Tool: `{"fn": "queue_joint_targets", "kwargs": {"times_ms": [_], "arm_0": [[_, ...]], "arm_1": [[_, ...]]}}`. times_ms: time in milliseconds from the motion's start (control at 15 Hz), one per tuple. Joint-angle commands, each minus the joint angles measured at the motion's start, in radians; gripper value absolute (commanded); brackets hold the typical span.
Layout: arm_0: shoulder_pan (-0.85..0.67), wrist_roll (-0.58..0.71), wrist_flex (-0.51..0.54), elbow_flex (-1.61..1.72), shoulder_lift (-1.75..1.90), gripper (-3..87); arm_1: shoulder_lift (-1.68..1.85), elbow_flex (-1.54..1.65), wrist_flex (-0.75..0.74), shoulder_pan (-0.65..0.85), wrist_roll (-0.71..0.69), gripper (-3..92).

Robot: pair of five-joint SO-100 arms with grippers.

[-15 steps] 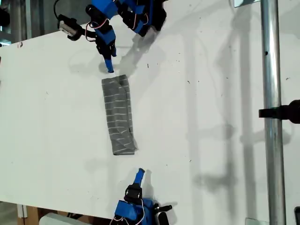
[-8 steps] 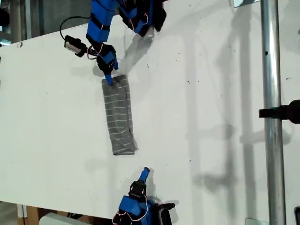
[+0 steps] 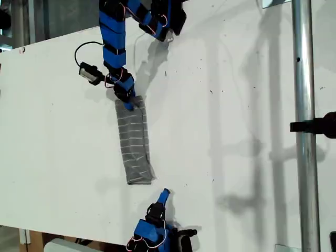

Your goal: Grasp corners of a towel and fold twice.

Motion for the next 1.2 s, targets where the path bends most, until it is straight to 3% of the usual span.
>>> {"fn": "queue_joint_targets", "kwargs": {"times_ms": [0,67,333,400,467,667,867,1133], "arm_0": [[0.014,-0.012,0.005,-0.021,0.008,-2.5],[0.014,-0.008,0.005,-0.021,0.008,-2.4],[-0.011,0.026,-0.009,-0.014,0.008,-2.1],[-0.015,0.029,-0.009,-0.014,0.008,-2.1],[-0.015,0.029,-0.009,-0.011,0.008,-2.1],[-0.011,0.032,-0.014,-0.014,0.008,-2.1],[0.0,0.018,-0.015,-0.003,0.008,-2.1],[0.003,0.015,-0.04,0.008,0.008,-2.1]], "arm_1": [[0.201,0.049,0.127,0.014,-0.032,-0.2],[0.367,0.118,0.261,0.018,-0.048,-0.2],[1.081,0.078,1.094,-0.031,0.038,-0.2],[1.143,0.041,1.175,-0.075,0.084,-0.2],[1.147,0.034,1.14,-0.14,0.117,-0.2],[0.769,-0.046,0.739,-0.252,0.103,-0.2],[0.37,-0.321,0.495,-0.273,0.002,-0.2],[0.245,-0.428,0.238,-0.253,-0.032,-0.2]]}}
